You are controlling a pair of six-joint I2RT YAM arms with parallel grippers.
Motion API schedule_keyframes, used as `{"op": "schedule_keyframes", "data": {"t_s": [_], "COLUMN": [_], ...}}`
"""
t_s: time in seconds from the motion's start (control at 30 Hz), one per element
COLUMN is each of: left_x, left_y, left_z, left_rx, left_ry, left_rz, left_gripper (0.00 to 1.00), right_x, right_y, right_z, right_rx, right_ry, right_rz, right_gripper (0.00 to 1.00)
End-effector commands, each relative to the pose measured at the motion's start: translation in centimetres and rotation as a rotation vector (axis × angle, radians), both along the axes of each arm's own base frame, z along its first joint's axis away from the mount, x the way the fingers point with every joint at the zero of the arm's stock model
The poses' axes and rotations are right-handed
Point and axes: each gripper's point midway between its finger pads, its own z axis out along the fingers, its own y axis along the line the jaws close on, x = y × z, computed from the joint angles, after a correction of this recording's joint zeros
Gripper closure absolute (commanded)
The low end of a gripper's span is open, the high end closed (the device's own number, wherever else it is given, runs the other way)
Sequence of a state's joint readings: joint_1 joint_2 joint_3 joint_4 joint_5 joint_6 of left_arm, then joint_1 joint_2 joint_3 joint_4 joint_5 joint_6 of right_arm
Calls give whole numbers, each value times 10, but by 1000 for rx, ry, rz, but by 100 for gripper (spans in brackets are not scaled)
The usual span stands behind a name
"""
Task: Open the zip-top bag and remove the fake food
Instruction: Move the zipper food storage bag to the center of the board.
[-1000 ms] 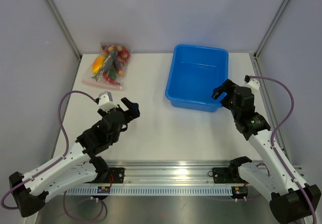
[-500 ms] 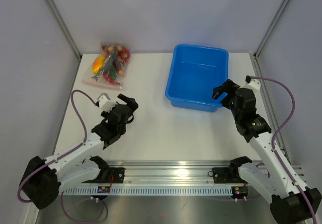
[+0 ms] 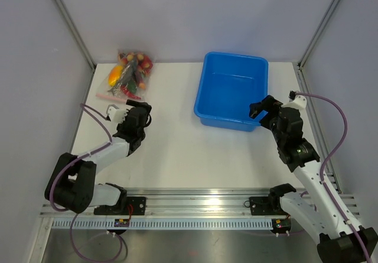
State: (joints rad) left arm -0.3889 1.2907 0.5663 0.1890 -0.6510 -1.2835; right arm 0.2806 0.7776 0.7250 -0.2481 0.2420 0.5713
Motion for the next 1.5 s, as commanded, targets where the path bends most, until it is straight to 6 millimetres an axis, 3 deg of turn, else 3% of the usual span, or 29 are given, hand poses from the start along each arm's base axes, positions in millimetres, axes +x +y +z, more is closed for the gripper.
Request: {"op": "schedule_keyframes", "data": {"t_s": [0.0,0.17,0.33,0.5,0.57,0.77,1.0,1.33,1.47], "left_x": [28,49,69,84,85,85,100,119,124], "left_y": [-1,-5,6,13,13,27,49,53,50], "left_z": [12,0,-9,-28,-33,-40,-43,-44,-47], "left_rx": [-114,-229,-255,-320,-343,-310,-322,-270,-288], "left_ry": [-91,-157,-168,-195,-228,-219,-248,-269,-261], "left_rz": [2,-35,-5,-7,-11,13,45,46,42], "left_gripper": [1,5,7,16,20,20,25,36,46], "right_x": [1,0,0,0,0,0,-2,-2,-3], "right_y": [3,4,7,9,9,10,5,10,12], "right_z": [17,16,16,16,14,13,17,18,18], "right_rx": [2,2,10,12,10,13,5,20,27], "right_ry": [-69,-72,-78,-76,-79,-76,-86,-87,-88], "right_rz": [25,30,44,55,58,61,43,66,71], "right_gripper": [1,0,1,1,0,1,1,1,1]}}
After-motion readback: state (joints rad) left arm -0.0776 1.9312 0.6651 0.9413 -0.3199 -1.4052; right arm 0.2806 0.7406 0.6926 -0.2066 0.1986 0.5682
